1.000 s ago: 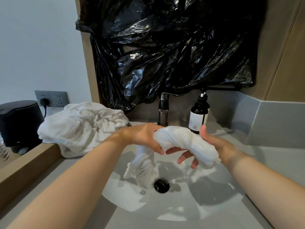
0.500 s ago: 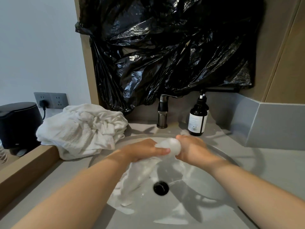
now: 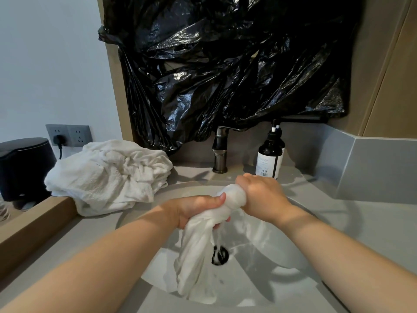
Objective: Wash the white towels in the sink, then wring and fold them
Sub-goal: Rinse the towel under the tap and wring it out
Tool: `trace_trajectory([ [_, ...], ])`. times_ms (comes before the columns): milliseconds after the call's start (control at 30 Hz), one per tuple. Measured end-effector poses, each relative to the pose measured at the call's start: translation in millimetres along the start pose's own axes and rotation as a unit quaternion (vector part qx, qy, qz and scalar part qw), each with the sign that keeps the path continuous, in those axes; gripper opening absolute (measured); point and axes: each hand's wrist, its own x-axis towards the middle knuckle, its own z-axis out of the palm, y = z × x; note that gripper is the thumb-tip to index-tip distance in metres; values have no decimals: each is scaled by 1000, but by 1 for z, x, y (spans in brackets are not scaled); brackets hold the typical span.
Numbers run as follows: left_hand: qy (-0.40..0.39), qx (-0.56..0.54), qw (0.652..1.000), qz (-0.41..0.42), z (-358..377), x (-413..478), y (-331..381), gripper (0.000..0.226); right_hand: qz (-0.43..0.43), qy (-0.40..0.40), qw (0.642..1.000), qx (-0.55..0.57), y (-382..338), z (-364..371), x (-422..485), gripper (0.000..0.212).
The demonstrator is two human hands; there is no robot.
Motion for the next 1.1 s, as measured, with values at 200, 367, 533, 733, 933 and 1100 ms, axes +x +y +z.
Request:
trace_trajectory([
  [200,46,-44,998,-6,6,6,0,85,6,-13,1000,-1,3,0,2,47],
  [367,80,-3,997,9,4,4,0,68,68,-105,992,-34,-4,-17,11,22],
  [533,205,102,970,78,1,2,9,59,208,-290,907,224,9,-50,24,68],
  [733,281,329,899,66,-6,-7,22,51,442,-233,566,655,52,-34,4,84],
  [933,269,388,876,101,-10,-13,31,39,340,-431,377,746,28,-17,-13,108],
  [1100,282,397,867,107,-18,-16,30,39,210,-443,394,777,30,-14,-15,82],
])
